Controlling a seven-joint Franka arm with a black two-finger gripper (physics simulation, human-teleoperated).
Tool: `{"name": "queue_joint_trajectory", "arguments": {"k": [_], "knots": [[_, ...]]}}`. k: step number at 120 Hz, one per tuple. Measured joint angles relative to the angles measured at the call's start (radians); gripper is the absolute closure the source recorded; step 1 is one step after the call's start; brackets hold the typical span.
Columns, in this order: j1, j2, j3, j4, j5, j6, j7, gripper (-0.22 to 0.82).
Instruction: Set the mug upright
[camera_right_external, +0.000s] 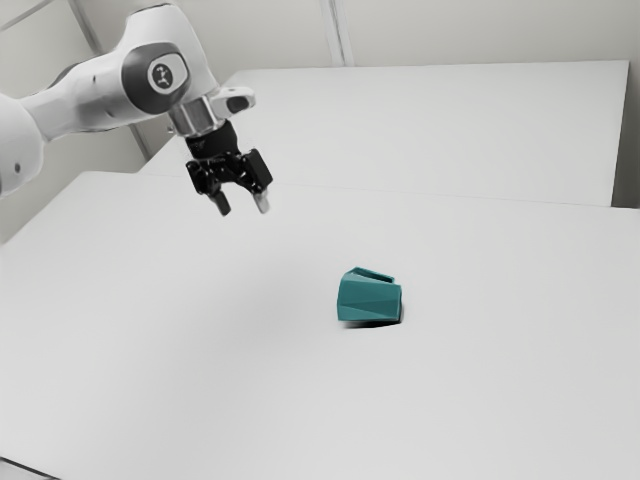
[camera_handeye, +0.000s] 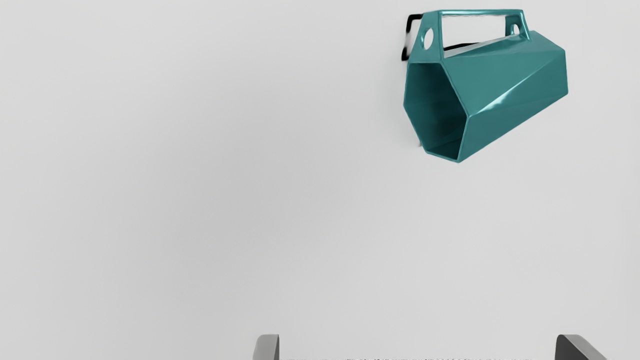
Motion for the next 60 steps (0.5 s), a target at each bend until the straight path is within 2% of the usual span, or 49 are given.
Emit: {"name": "queue_joint_trajectory", "arguments": {"k": [14, 35, 60], "knots": [[-0.012, -0.036, 0.002, -0.141, -0.173, 0.092, 0.024, 0.0], [-0.024, -0.013, 0.025, -0.235, -0.37, 0.195, 0.109, 0.0], [0.016, 0.105, 0.031, -0.243, -0.51, 0.297, 0.239, 0.0]]}}
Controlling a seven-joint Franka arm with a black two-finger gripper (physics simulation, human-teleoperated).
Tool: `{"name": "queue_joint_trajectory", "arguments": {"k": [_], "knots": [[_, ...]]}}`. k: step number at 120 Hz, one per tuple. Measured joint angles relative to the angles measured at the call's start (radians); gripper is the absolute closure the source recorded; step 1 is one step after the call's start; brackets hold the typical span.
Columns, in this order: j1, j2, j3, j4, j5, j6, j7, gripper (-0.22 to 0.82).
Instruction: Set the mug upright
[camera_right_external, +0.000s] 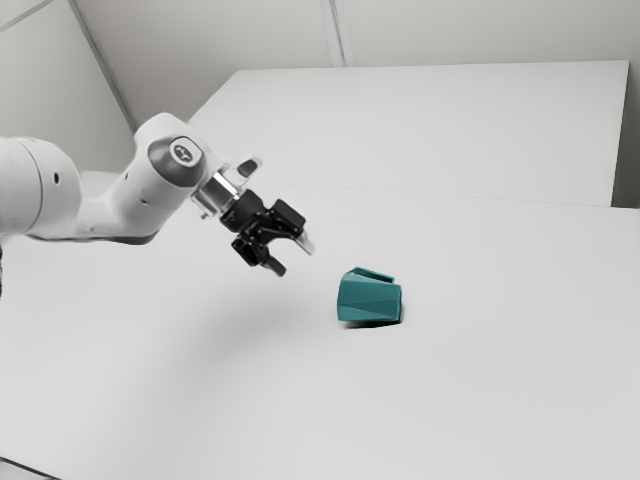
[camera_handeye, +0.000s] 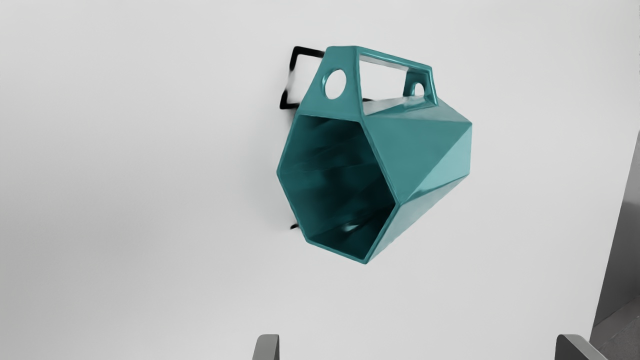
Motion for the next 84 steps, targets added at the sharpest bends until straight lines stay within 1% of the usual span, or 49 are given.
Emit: {"name": "queue_joint_trajectory", "arguments": {"k": [16, 36, 84], "knots": [[-0.014, 0.062, 0.0, 0.02, -0.053, 0.048, 0.078, 0.0], [-0.024, 0.108, 0.0, 0.027, -0.101, 0.09, 0.16, 0.0], [-0.054, 0.135, -0.001, 0.023, -0.193, 0.137, 0.293, 0.0]]}}
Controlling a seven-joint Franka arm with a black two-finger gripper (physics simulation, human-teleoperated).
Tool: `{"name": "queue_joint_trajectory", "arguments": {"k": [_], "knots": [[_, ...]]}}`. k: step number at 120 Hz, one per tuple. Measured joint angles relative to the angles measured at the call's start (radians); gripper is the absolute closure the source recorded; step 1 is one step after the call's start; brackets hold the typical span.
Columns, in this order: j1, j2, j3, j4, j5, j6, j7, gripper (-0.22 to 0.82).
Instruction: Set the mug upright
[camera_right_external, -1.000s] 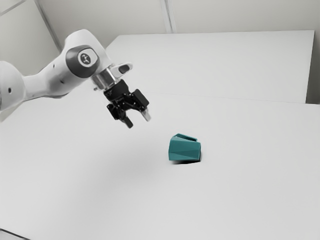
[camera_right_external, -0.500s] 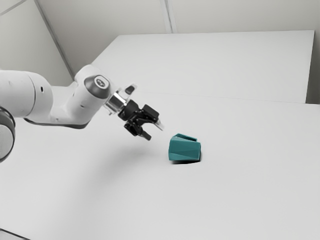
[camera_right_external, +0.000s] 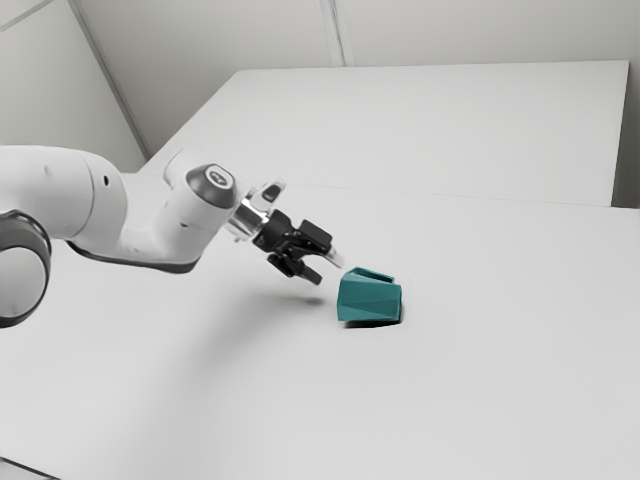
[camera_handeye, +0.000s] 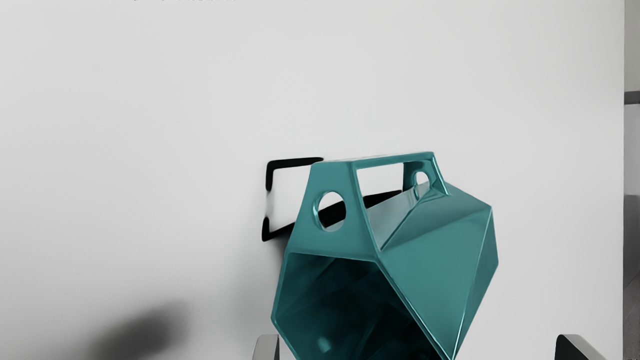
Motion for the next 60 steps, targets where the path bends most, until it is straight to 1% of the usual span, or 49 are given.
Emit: {"name": "queue_joint_trajectory", "arguments": {"k": [60], "knots": [[-0.048, 0.047, -0.002, -0.017, -0.167, 0.008, 0.132, 0.0]]}}
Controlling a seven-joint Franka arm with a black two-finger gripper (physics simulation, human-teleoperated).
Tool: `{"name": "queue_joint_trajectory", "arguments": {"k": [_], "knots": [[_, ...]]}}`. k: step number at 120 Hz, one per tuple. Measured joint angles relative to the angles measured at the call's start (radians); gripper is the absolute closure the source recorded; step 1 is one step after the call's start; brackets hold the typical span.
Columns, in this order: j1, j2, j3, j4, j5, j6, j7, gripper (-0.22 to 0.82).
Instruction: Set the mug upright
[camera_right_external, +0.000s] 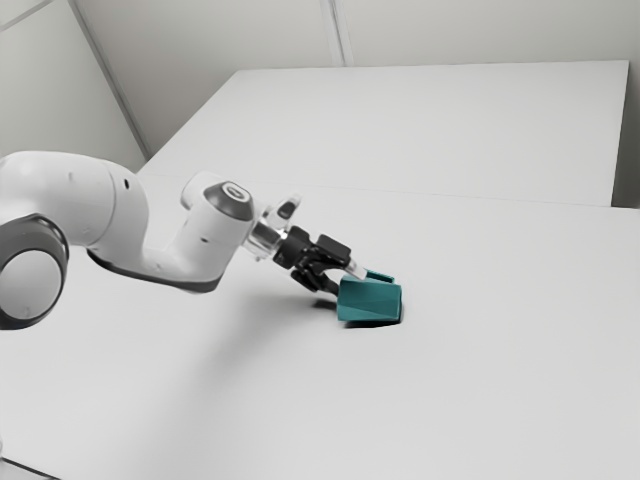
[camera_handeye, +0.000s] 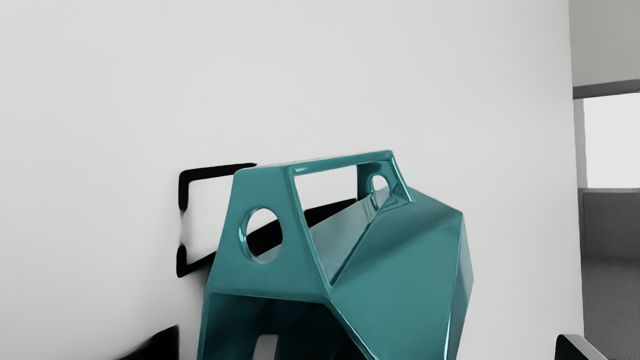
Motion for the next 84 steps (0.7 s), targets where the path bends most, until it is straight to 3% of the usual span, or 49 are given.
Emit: {"name": "queue_joint_trajectory", "arguments": {"k": [37, 84], "knots": [[-0.008, 0.017, 0.0, -0.01, -0.102, -0.007, 0.09, 0.02], [-0.001, 0.016, 0.0, -0.032, -0.122, -0.021, 0.163, 0.26]]}}
